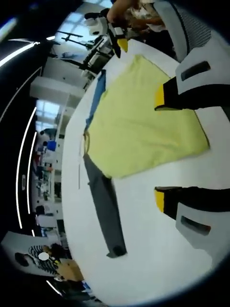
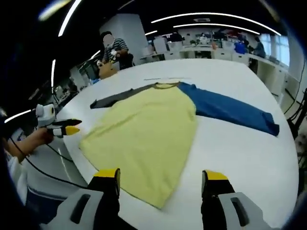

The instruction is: Fold the garment on the visible template until the final outline fits inside the template.

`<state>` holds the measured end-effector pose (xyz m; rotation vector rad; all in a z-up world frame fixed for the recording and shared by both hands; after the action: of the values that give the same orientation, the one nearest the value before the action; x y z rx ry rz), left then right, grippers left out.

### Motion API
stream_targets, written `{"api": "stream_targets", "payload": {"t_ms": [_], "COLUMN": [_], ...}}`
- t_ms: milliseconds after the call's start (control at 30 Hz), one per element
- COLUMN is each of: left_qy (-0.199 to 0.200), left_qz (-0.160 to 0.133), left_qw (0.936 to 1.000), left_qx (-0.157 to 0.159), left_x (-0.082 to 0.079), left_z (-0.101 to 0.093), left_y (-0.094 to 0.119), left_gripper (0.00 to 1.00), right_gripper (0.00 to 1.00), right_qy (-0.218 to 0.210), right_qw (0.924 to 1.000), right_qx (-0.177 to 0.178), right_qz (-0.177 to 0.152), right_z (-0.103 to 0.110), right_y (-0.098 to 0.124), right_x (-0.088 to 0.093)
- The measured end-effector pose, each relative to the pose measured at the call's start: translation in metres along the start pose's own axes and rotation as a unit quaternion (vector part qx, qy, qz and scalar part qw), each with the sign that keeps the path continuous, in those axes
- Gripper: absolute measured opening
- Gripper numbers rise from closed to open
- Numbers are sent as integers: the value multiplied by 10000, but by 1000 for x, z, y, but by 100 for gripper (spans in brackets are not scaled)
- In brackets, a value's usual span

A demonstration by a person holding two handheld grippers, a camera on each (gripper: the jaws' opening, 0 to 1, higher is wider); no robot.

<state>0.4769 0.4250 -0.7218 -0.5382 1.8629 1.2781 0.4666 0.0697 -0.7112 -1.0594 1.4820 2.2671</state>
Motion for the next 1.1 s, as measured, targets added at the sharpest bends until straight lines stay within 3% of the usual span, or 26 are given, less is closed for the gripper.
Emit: {"api": "stream_targets", "payload": {"t_ms": [200,500,867,1100], "left_qy": [-114,-182,-335,-420], "left_qz": [-125,-398,-536,-724], "left_qw": [9998,9987,9969,9939], "left_qx": [122,265,464,722], "left_x": [-6,-17,-24,-36], "left_z": [-4,-7,-11,-19], "left_y": [0,-1,-5,-4], "left_gripper": [74,87,98,99], "right_gripper": [74,71,66,60], "right_qy": [83,128,143,266], "right_qw": [9995,9960,9925,9895], "right_qx": [215,649,1080,1320], "right_qz": [-222,-593,-555,-534], "right_z": [-26,-71,-125,-156], "right_y": [7,21,23,18], "right_x": [-20,-49,-65,-75]}}
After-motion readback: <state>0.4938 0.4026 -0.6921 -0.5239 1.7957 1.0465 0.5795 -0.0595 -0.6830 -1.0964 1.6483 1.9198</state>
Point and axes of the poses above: the point that each gripper's makers call its tool centre point, and the gripper's own axes: y roughly backward along the fingers, z roughly to its left, x roughly out of its underside, the point moved 2 cm from there along y, roughly backward along the fingers, and after that the axes turned 3 degrees about z, right-handed, at the moved point
